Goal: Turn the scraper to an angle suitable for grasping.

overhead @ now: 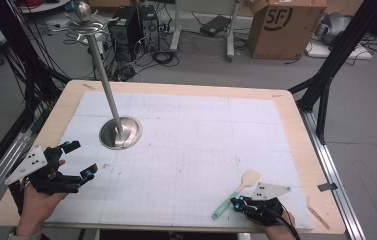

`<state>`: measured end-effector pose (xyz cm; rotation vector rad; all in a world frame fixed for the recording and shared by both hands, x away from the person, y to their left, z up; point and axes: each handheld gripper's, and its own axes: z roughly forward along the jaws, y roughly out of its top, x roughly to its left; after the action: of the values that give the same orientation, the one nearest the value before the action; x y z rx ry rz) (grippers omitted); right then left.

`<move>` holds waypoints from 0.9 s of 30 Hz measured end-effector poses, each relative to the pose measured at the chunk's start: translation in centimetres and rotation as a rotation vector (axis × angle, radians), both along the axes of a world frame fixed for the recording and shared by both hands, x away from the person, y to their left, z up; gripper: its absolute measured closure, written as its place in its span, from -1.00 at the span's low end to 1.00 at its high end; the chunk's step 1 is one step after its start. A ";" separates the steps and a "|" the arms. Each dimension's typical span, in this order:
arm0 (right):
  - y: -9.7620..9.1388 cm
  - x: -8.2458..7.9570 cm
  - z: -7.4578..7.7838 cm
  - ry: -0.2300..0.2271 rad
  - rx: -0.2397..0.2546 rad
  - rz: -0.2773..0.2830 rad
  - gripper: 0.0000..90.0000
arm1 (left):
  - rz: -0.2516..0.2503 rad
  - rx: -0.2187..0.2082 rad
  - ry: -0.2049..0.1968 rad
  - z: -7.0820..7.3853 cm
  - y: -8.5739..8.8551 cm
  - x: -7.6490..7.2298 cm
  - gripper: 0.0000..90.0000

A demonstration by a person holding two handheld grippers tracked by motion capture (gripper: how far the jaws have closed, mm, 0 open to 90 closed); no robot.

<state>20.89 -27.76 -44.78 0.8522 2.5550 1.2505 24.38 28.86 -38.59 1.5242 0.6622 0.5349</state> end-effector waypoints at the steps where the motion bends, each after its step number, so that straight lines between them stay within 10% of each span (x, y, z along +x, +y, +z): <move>1: 0.0 0.0 -0.1 0.006 -0.001 0.012 1.00 | 0.000 -0.001 0.000 0.0 0.0 0.0 -0.96; 13: 1.2 0.1 -0.7 0.012 0.047 0.035 1.00 | -0.006 0.008 0.006 -0.2 -0.5 0.3 -0.96; 27: 4.8 2.0 -0.3 -0.014 -0.029 -0.078 1.00 | -0.004 0.018 0.012 -0.5 -0.7 0.3 -0.96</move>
<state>22.88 -22.96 -45.05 0.9248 2.4965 1.1900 24.64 28.14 -39.11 1.5461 0.6656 0.5301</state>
